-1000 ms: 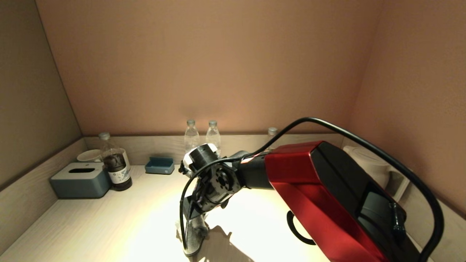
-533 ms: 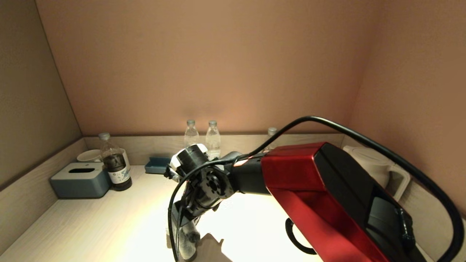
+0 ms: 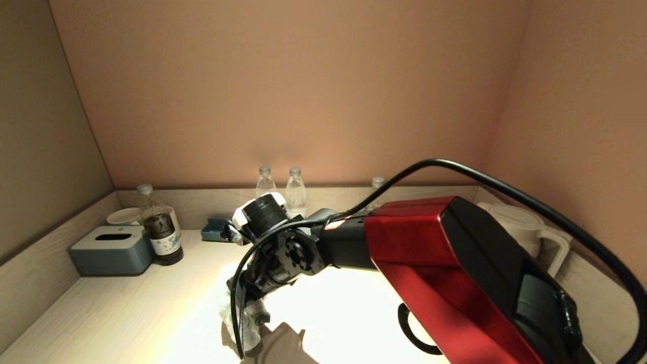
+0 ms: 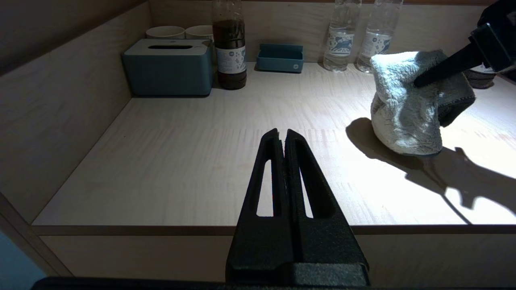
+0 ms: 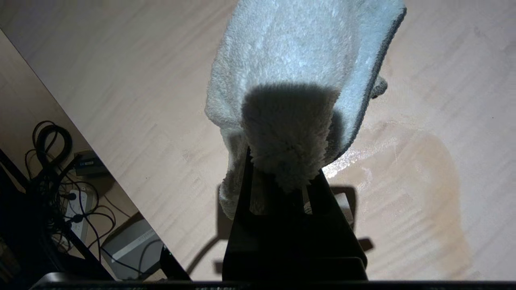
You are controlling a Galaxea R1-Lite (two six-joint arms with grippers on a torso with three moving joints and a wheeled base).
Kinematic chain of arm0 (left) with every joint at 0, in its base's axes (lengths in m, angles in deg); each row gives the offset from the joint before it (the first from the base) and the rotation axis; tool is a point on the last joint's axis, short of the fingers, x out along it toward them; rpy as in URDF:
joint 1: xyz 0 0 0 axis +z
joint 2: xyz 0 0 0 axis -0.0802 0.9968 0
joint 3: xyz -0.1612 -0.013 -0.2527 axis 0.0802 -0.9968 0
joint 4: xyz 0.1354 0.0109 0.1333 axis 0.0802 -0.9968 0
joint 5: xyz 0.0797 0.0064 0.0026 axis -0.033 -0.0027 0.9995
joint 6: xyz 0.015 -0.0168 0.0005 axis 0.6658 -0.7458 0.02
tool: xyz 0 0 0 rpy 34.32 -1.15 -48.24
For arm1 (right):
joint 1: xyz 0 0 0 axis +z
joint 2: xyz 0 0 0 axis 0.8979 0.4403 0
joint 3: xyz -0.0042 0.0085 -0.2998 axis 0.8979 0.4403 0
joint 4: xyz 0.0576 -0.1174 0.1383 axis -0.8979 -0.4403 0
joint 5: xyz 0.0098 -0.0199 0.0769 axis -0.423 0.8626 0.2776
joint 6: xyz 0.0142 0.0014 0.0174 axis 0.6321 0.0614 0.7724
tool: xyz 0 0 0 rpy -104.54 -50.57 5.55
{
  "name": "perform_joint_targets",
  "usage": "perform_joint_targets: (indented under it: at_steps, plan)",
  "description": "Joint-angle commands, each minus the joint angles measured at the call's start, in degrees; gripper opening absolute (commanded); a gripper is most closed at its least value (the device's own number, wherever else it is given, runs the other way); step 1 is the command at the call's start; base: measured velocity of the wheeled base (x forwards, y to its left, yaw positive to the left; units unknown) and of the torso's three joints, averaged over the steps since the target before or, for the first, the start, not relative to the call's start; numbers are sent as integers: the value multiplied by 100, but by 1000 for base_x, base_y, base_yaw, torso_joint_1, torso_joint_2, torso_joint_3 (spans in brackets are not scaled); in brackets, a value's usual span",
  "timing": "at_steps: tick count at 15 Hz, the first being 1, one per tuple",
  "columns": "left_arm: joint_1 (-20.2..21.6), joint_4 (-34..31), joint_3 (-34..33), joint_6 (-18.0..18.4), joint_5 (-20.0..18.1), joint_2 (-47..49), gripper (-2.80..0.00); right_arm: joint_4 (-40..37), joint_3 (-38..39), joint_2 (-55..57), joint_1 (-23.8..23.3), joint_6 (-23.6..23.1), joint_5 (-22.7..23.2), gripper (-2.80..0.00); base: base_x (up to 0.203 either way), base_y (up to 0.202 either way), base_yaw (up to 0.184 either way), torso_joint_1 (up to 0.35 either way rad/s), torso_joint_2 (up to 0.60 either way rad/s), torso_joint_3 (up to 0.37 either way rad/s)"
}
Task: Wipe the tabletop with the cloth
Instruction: Sweep the stains on the table
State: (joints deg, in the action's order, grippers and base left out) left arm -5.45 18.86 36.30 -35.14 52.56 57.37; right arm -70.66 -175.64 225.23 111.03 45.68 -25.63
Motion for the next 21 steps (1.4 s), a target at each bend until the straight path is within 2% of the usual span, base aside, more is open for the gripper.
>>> perform_joint_targets:
  at_steps: [1,6,11,21]
  plan:
    - [-3,-1,0,-5,0,2,-280,662,-5,178,-3,4,-91,-280,0,0,0,0,0,0]
    - [-3,-1,0,-5,0,2,-280,884,-5,542,-92,-22,-268,-280,0,0,0,0,0,0]
    - [-3,-1,0,-5,0,2,-280,223,46,647,-197,20,-435,-280,0,0,0,0,0,0]
    - [-3,-1,0,-5,0,2,-280,23,48,824,-198,48,-609,-280,0,0,0,0,0,0]
